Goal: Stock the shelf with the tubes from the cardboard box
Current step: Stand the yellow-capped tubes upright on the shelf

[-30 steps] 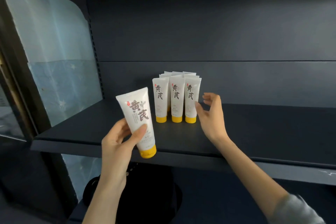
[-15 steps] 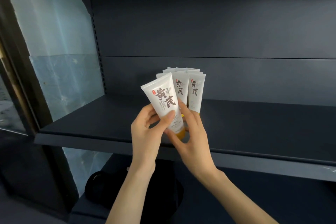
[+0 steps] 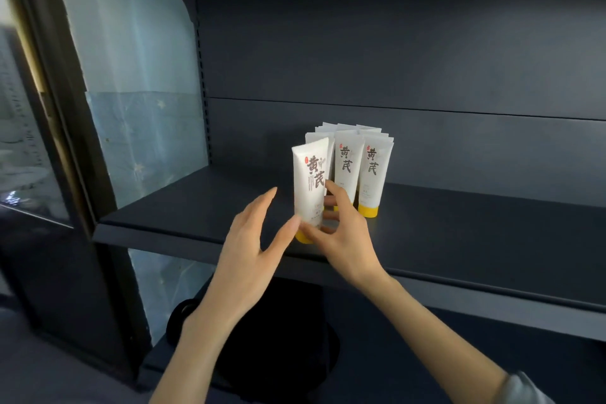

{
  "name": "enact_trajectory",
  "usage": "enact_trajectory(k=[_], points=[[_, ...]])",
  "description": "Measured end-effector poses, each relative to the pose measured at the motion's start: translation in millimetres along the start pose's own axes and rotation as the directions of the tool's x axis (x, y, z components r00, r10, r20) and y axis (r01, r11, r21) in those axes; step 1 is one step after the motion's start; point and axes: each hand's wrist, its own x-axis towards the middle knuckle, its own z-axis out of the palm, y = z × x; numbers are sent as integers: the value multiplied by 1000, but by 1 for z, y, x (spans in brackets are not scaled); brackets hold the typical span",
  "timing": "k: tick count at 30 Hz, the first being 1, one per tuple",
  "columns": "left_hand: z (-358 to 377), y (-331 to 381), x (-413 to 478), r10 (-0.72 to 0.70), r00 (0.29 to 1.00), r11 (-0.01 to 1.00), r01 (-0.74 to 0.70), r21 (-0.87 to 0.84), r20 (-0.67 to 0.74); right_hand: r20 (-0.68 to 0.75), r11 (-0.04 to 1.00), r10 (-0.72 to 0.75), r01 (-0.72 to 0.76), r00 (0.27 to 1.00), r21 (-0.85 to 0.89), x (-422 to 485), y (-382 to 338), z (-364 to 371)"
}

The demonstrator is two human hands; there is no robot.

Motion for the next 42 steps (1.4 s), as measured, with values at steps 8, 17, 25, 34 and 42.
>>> enact_trajectory(k=[8,17,25,34,42], points=[[-20,-26,-15,-82,987,752,-29,659,137,-36,970,207,-210,978,-120,53,25,1],[-24,-32,-22,-118,980,777,-8,629,159,-101,946,286,-297,953,-130,63,38,15],[-25,-31,-26,-91,981,812,-26,584,170,-98,927,339,-351,935,-137,65,38,14],[-25,-27,-33,-35,977,813,-96,574,213,-111,933,283,-300,953,-199,39,16,-24],[4,-12,-44,21,951,792,-204,575,309,-78,680,129,-146,989,-719,-60,1,-92]])
